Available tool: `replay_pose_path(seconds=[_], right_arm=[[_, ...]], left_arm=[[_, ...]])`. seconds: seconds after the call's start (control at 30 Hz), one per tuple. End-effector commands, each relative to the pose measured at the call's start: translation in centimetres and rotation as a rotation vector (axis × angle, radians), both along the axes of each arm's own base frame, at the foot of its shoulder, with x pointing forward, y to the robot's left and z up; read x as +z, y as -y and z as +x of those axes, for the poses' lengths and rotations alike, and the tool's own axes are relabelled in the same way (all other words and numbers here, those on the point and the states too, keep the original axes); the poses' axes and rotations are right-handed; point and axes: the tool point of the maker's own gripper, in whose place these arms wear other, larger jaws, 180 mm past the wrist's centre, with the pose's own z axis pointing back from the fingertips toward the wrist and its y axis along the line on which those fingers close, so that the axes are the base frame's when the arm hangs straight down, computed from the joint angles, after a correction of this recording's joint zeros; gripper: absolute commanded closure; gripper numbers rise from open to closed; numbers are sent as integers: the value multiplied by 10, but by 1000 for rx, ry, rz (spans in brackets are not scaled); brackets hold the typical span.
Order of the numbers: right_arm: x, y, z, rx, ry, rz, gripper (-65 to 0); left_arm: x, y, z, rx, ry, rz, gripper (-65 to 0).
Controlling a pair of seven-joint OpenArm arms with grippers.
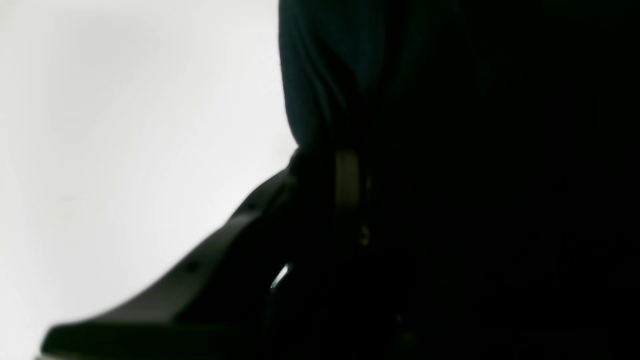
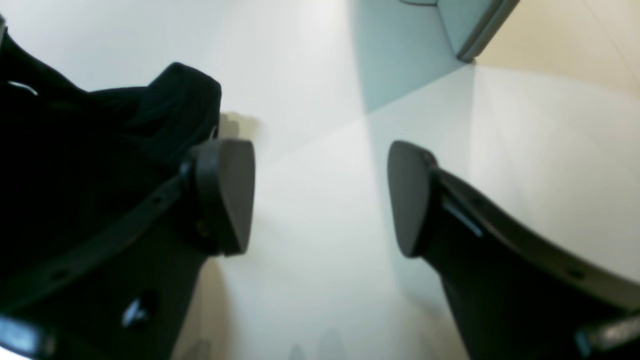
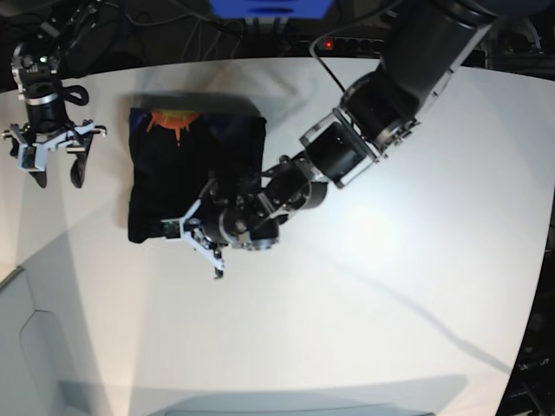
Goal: Fold the T-shirt properly
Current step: 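Push the folded shirt's edge with the left gripper to square it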
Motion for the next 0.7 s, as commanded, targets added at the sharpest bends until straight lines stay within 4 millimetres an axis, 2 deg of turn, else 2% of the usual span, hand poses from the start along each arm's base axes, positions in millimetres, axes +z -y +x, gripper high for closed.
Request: replay_pose_path(seconds=[0.0, 0.27, 0.53, 0.6, 0.67], right_arm=[[15, -2, 5, 32, 51, -14, -419], [15, -5, 6, 39, 53, -11, -419], [16, -5, 8, 39, 59, -11, -419], [16, -5, 8, 38, 61, -10, -419], [16, -5, 8, 38, 61, -10, -419]], left_arm=[[-49, -60, -23, -35, -60, 293, -1], [-54, -75, -22, -17, -63, 363, -1], [-54, -78, -20, -16, -54, 388, -6], [-53, -78, -19, -15, -52, 389, -38], [-53, -78, -19, -14, -52, 389, -132]])
